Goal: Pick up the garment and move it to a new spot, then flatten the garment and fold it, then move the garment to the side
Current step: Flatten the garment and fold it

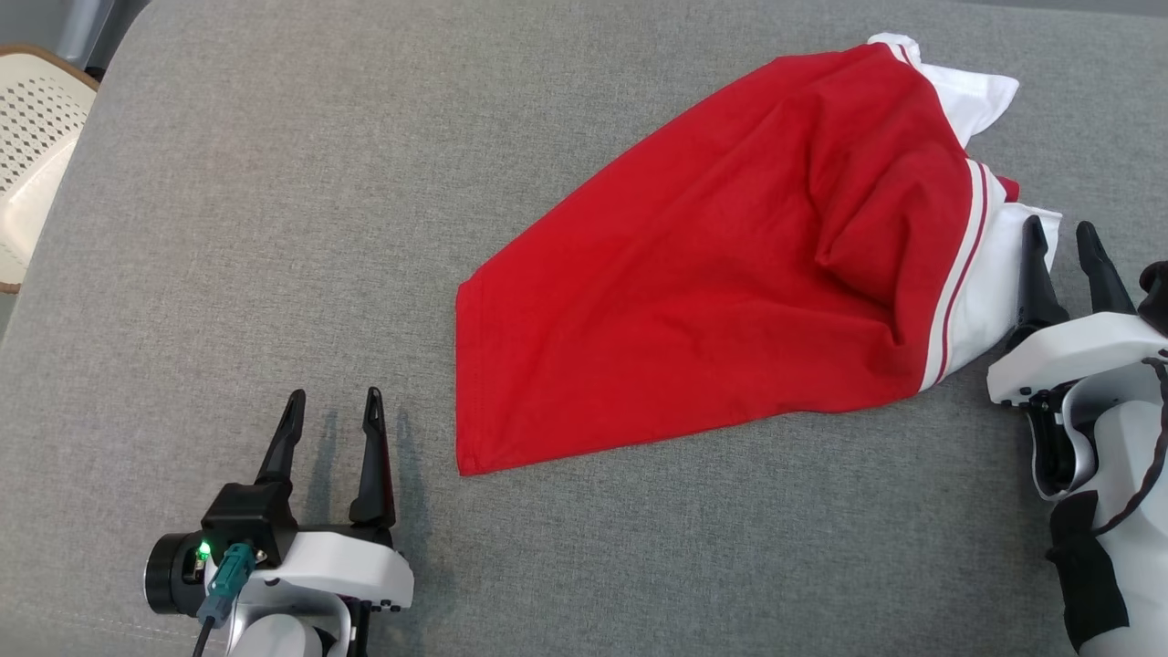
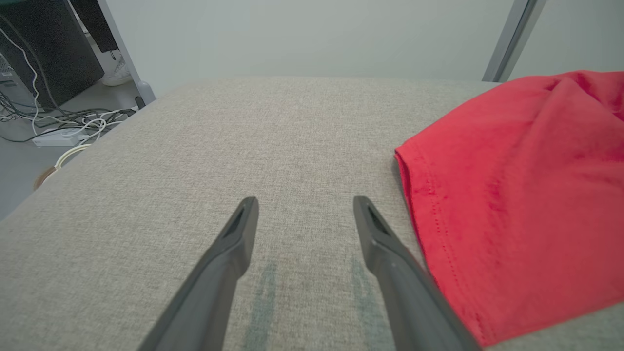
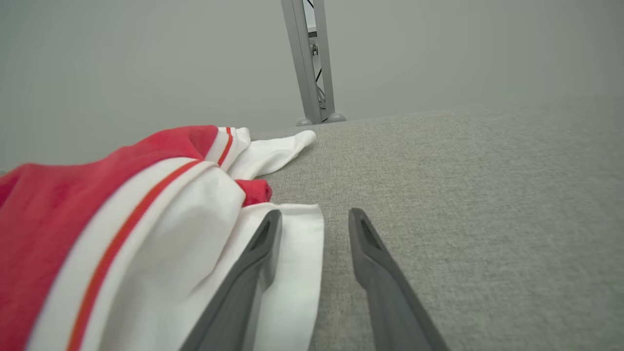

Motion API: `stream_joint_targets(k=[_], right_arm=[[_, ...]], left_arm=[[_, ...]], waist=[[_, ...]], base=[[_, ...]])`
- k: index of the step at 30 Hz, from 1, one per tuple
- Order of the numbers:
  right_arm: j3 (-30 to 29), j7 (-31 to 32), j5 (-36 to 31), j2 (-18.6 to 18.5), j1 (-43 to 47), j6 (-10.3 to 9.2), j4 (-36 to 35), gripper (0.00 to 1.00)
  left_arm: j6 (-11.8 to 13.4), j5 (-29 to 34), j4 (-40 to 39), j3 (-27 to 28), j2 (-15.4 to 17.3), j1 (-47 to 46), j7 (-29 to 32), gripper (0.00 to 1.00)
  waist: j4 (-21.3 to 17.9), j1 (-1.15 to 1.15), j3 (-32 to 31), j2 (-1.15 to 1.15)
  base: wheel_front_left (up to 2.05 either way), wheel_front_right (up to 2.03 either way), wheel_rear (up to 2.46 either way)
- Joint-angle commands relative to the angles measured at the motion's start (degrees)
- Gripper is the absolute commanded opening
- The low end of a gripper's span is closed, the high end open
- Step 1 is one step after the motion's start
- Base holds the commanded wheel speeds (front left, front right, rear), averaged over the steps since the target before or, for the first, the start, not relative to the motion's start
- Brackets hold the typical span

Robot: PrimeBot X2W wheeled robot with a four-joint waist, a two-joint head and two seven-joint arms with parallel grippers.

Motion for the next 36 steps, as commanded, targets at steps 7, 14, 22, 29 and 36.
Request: stream_joint_targets(k=[7,14,22,29,36], right_arm=[[1.01,0.05,1.81,-0.72,-1.37,0.00,1.68,0.00],[1.85,0.04,2.66,-1.12,-0.63,0.00,-0.27,0.00],[3.47,0.04,3.74,-0.53,2.71,0.00,-4.03,0.00],[7.80,0.05,2.60,-0.77,7.84,0.00,-5.59,0.51],[10.30,0.05,-0.89,-0.18,16.38,-0.01,-10.70,1.00]], left_arm=[[0.42,0.08,-0.87,-0.27,0.24,-1.58,-0.07,1.00],[0.39,0.52,-0.96,0.14,0.23,-1.38,-0.07,1.00],[-0.08,0.69,-0.46,0.42,0.25,0.15,-0.07,1.00],[-0.29,0.84,0.13,1.12,0.26,1.87,-0.07,1.00],[-0.53,2.02,0.36,2.75,0.25,5.20,-0.07,1.00]], waist=[[-0.16,0.00,0.86,0.00],[-1.61,0.00,-0.10,0.00],[-5.33,0.00,-4.84,0.00],[-8.84,0.00,-9.60,0.00],[-12.59,0.00,-14.76,0.00]], base=[[0.00,0.00,0.00],[0.00,0.00,0.00],[0.00,0.00,0.00],[0.00,0.00,0.00],[0.00,0.00,0.00]])
